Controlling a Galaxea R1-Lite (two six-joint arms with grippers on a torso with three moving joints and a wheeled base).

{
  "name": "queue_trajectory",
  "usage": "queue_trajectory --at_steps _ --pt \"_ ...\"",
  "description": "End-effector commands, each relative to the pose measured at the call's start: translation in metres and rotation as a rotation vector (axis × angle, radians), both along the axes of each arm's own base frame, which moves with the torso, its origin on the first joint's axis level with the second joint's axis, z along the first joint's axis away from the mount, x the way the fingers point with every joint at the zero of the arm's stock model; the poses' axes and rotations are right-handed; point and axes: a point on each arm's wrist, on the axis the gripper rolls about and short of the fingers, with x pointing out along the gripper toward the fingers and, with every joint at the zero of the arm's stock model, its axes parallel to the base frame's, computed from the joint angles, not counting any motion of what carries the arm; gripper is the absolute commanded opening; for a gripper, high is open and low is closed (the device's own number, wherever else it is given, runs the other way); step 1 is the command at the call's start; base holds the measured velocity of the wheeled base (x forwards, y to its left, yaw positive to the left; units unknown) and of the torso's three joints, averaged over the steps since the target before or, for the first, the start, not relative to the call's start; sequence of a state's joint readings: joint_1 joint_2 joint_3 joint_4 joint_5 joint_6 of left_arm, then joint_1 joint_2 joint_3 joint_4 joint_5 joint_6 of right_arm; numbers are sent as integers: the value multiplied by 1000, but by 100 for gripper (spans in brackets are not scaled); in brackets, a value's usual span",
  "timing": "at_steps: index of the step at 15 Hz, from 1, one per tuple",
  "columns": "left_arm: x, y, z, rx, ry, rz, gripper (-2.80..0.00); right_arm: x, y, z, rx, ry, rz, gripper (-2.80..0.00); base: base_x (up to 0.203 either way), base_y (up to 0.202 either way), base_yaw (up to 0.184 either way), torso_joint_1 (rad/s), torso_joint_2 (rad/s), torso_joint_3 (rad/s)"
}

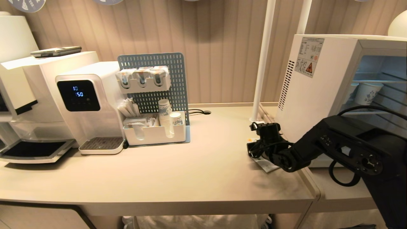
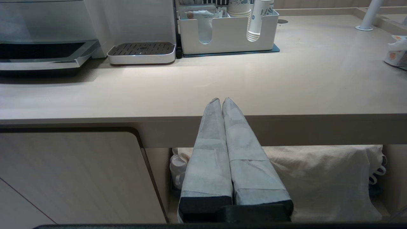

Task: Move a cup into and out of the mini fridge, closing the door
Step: Put the yoghurt in the freezer

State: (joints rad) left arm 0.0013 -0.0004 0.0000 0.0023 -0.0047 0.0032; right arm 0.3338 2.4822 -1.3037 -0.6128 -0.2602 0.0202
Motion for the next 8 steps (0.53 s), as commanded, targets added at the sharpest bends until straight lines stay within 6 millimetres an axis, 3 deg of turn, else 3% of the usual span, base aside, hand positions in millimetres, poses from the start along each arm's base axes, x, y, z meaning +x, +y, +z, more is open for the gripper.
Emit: queue_trajectory --at_steps 1,8 --pt "0 0 0 0 -2 -1 -280 -9 -2 12 9 -4 2 -280 0 0 0 0 0 0" --pt "0 0 0 0 -2 0 -280 -54 -9 76 70 -63 11 -280 0 0 0 0 0 0"
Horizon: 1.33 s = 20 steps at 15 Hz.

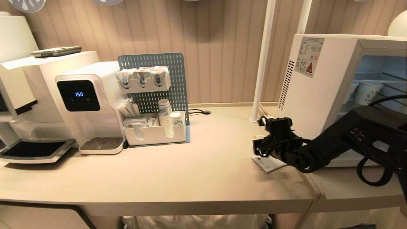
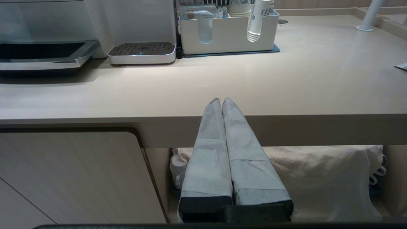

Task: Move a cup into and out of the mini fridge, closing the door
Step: Put the yoghurt in the freezer

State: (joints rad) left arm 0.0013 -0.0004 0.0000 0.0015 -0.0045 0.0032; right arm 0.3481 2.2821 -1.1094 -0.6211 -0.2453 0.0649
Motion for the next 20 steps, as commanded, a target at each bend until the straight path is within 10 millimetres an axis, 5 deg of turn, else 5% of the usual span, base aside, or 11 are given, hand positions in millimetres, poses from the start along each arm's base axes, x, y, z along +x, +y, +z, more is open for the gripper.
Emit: queue_trajectory --at_steps 1,6,11,16,20 --pt "0 0 0 0 -1 0 -280 -26 -4 47 28 -76 10 -280 0 0 0 0 0 0" --pt "0 0 0 0 -1 0 -280 -119 -29 156 95 -310 -55 -280 0 0 0 0 0 0" --pt "0 0 0 -2 0 0 -280 -237 -87 227 15 -523 -575 -280 0 0 0 0 0 0" --pt "0 0 0 -2 -1 0 -280 -351 -152 232 -59 -649 -1056 -280 0 0 0 0 0 0" --pt "0 0 0 -3 0 0 -280 -422 -159 179 -88 -709 -1184 -280 0 0 0 0 0 0"
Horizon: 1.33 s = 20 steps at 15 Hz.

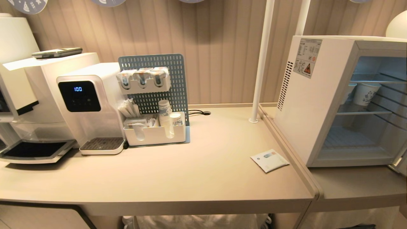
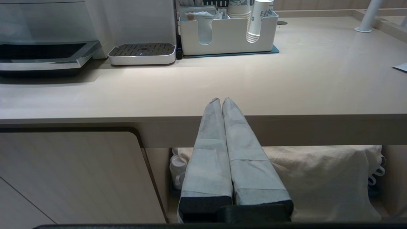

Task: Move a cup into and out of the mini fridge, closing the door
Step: Put the yoghurt in the freezer

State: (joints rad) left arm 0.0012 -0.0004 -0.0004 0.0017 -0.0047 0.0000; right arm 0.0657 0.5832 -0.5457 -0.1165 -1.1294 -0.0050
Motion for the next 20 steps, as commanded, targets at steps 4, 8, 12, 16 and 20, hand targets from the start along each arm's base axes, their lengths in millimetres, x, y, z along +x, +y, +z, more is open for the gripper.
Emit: queue_trajectory --at_steps 4,8,12,16,20 --pt "0 0 0 0 -1 0 -280 -91 -1 -68 -28 -276 44 -280 0 0 0 0 0 0" --pt "0 0 0 -2 -1 0 -280 -63 9 -108 -97 -215 619 -280 0 0 0 0 0 0" --pt "0 0 0 0 -1 0 -280 -41 18 -158 -83 11 1039 -280 0 0 0 0 0 0" --pt "0 0 0 0 -1 0 -280 -42 19 -166 -61 112 1076 -280 0 0 0 0 0 0" --pt "0 0 0 0 -1 0 -280 -41 19 -165 -46 98 1070 -280 0 0 0 0 0 0"
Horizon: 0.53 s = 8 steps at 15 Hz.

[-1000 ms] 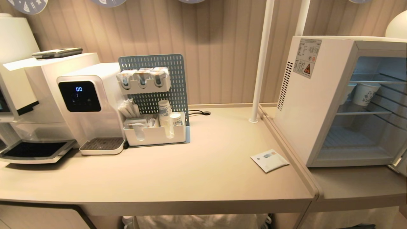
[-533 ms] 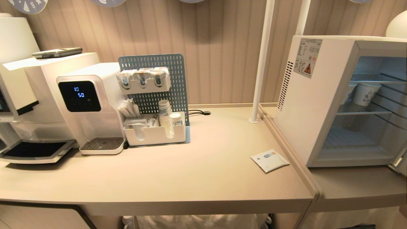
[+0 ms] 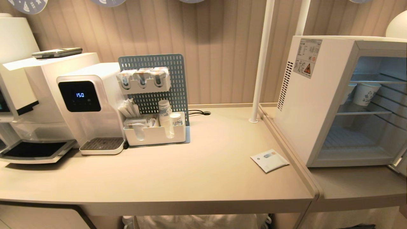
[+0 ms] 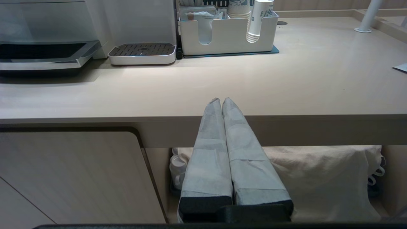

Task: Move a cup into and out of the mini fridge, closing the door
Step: Put the yoghurt in the freezer

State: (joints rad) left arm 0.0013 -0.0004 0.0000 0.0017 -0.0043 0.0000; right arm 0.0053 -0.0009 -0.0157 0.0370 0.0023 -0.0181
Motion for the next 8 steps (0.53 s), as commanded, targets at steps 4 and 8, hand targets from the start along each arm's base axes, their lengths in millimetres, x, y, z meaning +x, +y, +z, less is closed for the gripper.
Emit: queue_trajectory --at_steps 4,8 --pt "0 0 0 0 -1 0 -280 0 0 0 3 4 0 -280 -96 0 0 4 6 1" --pt "0 0 0 6 -3 0 -280 0 0 0 2 4 -1 -280 -33 0 -1 1 -3 2"
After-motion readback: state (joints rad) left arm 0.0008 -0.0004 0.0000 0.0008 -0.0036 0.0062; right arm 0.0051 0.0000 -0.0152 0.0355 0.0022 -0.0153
